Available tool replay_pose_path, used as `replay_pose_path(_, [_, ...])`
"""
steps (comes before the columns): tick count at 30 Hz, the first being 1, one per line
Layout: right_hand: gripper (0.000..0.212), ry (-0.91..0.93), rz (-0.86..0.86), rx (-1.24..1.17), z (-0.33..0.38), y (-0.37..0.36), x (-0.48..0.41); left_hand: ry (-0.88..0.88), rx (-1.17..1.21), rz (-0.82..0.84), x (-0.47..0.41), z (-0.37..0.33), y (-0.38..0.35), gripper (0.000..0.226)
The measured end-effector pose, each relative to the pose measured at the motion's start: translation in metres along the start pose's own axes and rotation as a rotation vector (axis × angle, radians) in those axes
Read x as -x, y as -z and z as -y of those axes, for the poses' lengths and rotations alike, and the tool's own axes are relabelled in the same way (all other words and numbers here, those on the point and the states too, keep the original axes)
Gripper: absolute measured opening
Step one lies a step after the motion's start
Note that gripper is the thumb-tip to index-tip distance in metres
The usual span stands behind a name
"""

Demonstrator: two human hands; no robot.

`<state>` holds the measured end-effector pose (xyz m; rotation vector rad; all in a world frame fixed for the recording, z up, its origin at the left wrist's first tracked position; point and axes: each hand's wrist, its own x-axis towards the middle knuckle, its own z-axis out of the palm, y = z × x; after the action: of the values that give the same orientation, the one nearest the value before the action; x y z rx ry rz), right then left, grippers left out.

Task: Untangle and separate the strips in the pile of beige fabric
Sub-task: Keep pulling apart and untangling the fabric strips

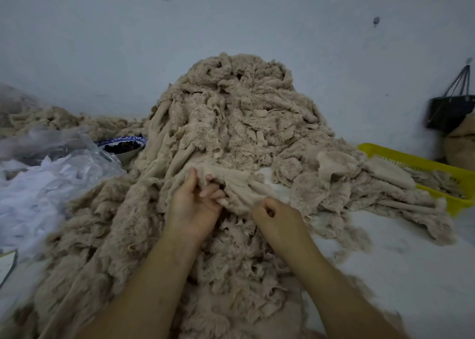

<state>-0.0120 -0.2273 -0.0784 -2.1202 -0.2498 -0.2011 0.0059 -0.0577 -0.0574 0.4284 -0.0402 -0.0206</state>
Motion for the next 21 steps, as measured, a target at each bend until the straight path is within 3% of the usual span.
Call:
replay_pose_path(7, [0.033,-0.254,-0.003,0.228,-0.016,0.012,-0.009,-0.088,0.134,0.052,0.001,-0.020,0.004,0.037])
replay_pose_path(10, [0.033,-0.213,-0.085,0.259,-0.016,0.014,-0.006,-0.087,0.078,0.045,0.002,-0.023,0.004,0.035])
replay_pose_path(13, [0.028,0.041,-0.224,0.136,-0.006,0.004,0.002,0.025,-0.151,0.080,0.008,-0.002,-0.003,0.025])
replay_pose_path(16, [0.040,0.224,-0.299,-0.096,0.006,0.000,0.007,0.108,-0.423,0.100,0.013,0.009,-0.011,0.016])
replay_pose_path(18, [0.053,0.156,-0.190,-0.296,0.009,-0.001,0.009,0.113,-0.520,0.114,0.013,0.011,-0.011,0.032])
replay_pose_path(21, [0.073,-0.056,0.079,-0.559,0.011,-0.001,0.006,0.158,-0.661,0.152,0.016,0.014,-0.011,0.031])
